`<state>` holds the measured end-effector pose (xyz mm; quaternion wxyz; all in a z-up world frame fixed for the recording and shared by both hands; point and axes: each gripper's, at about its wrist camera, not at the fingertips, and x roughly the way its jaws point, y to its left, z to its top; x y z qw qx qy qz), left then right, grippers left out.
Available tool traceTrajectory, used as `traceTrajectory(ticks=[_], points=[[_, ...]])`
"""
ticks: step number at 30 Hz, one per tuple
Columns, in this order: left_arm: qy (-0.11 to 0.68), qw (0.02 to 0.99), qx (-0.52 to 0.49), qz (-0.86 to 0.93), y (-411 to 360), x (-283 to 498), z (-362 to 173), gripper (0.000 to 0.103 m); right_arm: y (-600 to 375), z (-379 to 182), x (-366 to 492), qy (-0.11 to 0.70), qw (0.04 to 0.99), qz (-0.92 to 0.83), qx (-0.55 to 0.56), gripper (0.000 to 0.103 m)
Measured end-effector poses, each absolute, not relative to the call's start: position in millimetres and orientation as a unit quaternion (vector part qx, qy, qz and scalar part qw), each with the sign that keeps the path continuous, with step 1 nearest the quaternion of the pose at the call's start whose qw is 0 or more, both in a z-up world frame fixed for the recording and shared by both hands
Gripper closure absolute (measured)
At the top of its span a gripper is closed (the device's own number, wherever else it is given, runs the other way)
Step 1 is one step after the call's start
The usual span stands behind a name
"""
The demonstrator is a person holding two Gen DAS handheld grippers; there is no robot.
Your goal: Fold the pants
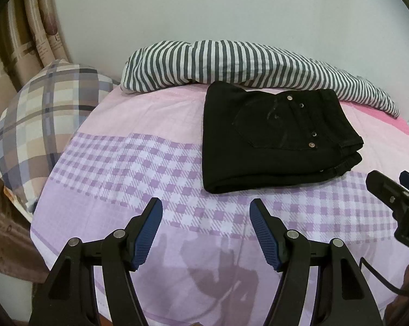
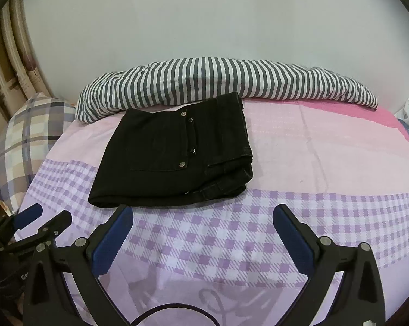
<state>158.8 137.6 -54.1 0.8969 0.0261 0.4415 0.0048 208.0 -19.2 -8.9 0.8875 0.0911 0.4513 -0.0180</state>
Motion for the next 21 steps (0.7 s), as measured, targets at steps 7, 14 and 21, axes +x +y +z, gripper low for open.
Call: traceTrajectory(ticks=[7,14,21], points=[[0.436,0.899,0.026,0.014,139,158,-52,0.036,-11,-9,204,0.452,0.889,-0.015,0.077,0.001],[0.436,0.899,0.029,0.019,139,158,-54,0.036,-8,-10,203,0.454,0.888,-0.014,0.072,0.001],[0.437,0.899,0.029,0.023,139,158,-54,0.036,-7,-14,204,0.459,0.886,-0.011,0.069,0.001]])
